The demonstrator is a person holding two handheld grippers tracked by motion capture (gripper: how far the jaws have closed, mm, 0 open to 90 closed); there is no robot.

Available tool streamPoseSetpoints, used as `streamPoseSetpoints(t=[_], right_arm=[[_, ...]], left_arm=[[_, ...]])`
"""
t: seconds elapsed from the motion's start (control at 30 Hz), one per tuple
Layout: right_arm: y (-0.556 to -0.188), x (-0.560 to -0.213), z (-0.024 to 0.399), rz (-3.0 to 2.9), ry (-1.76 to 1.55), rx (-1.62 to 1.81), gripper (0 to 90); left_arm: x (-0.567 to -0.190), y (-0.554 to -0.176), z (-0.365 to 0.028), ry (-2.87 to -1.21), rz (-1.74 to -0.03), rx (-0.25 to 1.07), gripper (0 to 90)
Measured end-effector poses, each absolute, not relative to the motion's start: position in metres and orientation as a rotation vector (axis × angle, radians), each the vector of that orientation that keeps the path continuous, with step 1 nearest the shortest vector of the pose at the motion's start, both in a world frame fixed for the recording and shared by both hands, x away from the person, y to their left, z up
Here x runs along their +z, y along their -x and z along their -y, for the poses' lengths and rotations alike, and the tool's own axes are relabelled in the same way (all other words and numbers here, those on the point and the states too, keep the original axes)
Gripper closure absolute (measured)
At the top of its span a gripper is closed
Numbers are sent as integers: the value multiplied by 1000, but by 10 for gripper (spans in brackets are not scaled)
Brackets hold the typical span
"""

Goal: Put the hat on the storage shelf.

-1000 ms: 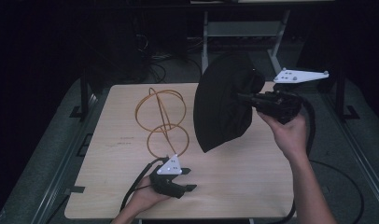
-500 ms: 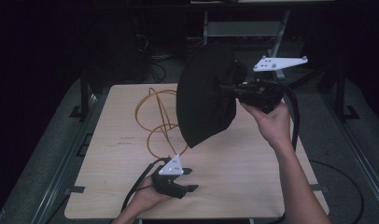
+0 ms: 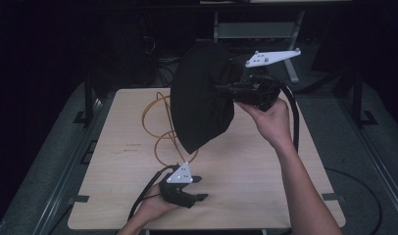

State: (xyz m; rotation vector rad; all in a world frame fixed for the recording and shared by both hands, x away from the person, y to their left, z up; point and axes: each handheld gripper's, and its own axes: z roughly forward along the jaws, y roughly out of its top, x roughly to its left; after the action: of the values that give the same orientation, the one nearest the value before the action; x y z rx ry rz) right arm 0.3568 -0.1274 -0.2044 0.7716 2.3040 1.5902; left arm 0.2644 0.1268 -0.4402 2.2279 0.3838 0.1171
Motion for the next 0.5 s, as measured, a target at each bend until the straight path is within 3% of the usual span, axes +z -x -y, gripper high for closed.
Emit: streamPoseSetpoints(t=[0.5], right_arm=[[-370,-186,93,-2365,-711,1558,882]], left_arm=[[-440,-265,-127,-2226,-387,114,386]])
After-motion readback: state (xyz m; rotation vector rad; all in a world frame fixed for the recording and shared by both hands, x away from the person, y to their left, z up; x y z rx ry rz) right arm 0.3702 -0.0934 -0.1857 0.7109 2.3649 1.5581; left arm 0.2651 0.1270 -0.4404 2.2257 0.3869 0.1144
